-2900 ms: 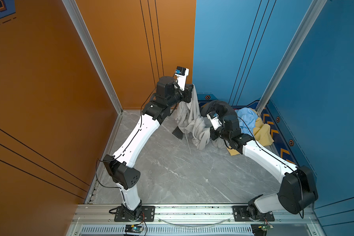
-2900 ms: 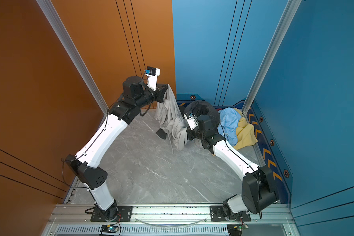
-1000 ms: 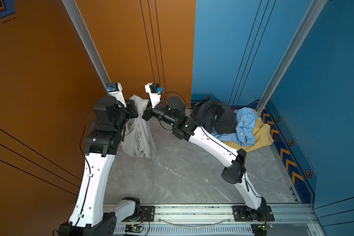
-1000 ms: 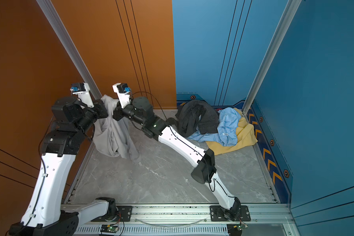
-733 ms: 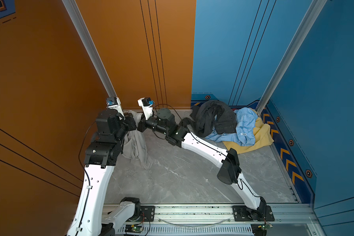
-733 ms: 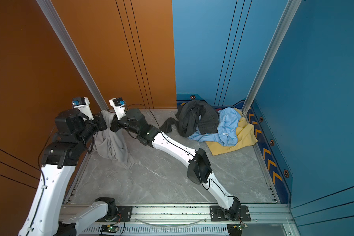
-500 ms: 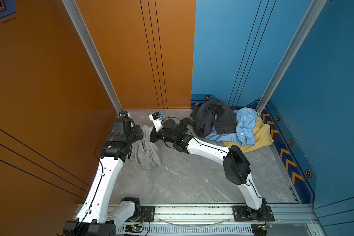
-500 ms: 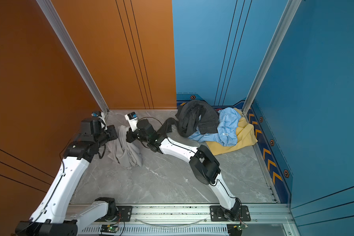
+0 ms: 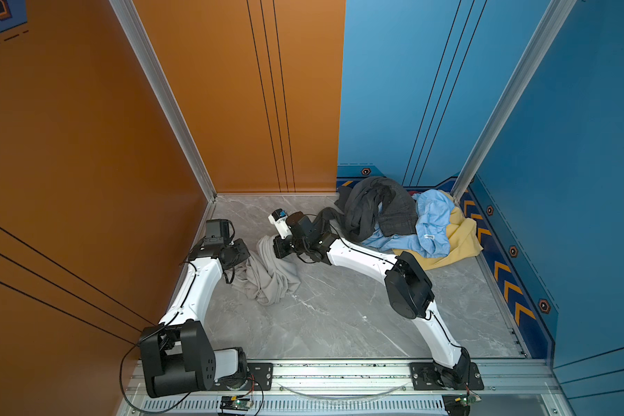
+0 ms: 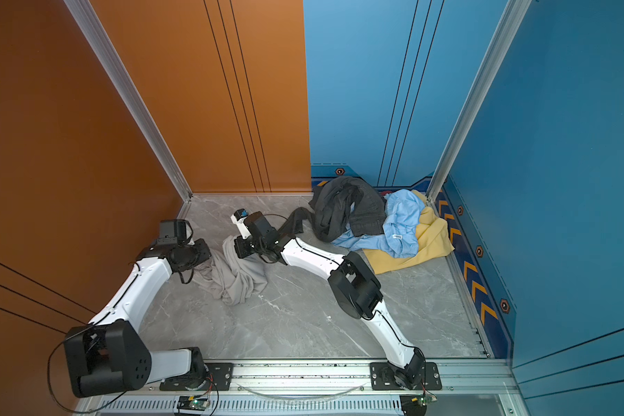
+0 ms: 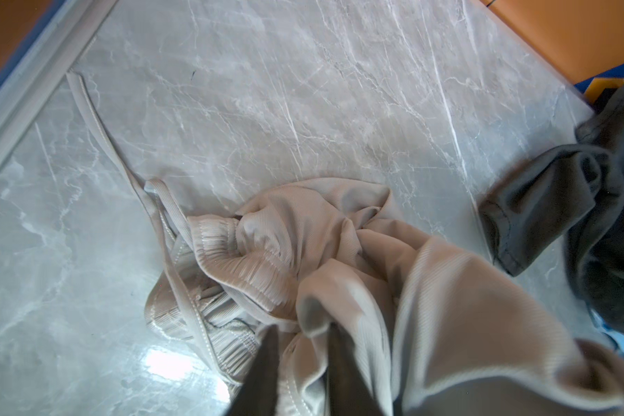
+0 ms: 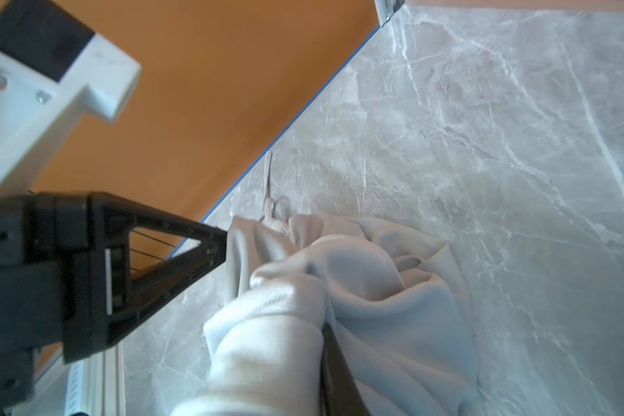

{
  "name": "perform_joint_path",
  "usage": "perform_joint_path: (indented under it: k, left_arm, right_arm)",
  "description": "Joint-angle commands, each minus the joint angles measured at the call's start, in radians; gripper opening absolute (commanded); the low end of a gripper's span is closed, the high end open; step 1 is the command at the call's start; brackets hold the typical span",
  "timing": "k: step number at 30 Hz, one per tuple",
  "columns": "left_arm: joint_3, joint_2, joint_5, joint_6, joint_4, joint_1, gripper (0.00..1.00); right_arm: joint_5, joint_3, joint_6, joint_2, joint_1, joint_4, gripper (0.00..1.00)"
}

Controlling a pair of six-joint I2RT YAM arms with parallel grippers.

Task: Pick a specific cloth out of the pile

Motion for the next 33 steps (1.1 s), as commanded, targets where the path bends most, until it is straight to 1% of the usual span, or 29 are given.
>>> perform_joint_path:
  k: [1, 2, 3, 7, 9, 12, 18, 22, 24, 27, 30, 33]
  left_arm:
    - [0.036, 0.033, 0.081, -0.004, -0.023, 0.032, 0.53]
    - [0.04, 0.036, 0.097, -0.004, -0.023, 0.042, 0.62]
    - [0.045, 0.038, 0.111, -0.004, -0.024, 0.048, 0.68]
    - [0.046, 0.027, 0.131, -0.01, -0.023, 0.048, 0.76]
    - [0.079, 0.012, 0.15, -0.016, -0.023, 0.047, 0.8]
    - [0.083, -0.017, 0.165, -0.021, -0.024, 0.038, 0.81]
    - [0.071, -0.063, 0.169, -0.015, -0.028, 0.003, 0.81]
    - [0.059, -0.089, 0.145, 0.003, -0.037, -0.034, 0.81]
    - [0.059, -0.097, 0.121, 0.024, -0.052, -0.063, 0.81]
    - [0.024, -0.122, 0.076, 0.042, -0.066, -0.119, 0.81]
    - [0.004, -0.164, -0.02, 0.057, -0.069, -0.198, 0.83]
    - [0.004, -0.188, -0.115, 0.072, -0.084, -0.273, 0.84]
  right_arm:
    - [-0.033, 0.06, -0.029, 0.046, -0.004, -0.196, 0.26]
    - [-0.037, 0.079, -0.036, 0.054, -0.007, -0.231, 0.28]
    - [-0.044, 0.09, -0.038, 0.055, -0.012, -0.251, 0.3]
    - [-0.061, 0.086, -0.048, 0.03, -0.023, -0.281, 0.39]
    - [-0.064, 0.088, -0.063, 0.015, -0.029, -0.306, 0.44]
    - [-0.073, 0.074, -0.077, -0.007, -0.041, -0.328, 0.48]
    - [-0.069, -0.002, -0.115, -0.073, -0.056, -0.322, 0.5]
    - [-0.072, -0.094, -0.123, -0.147, -0.061, -0.253, 0.53]
    - [-0.096, -0.125, -0.115, -0.174, -0.067, -0.224, 0.54]
    - [-0.082, -0.209, -0.096, -0.237, -0.08, -0.152, 0.55]
    - [-0.066, -0.34, -0.052, -0.335, -0.113, 0.009, 0.56]
    - [-0.044, -0.489, 0.02, -0.43, -0.169, 0.188, 0.6]
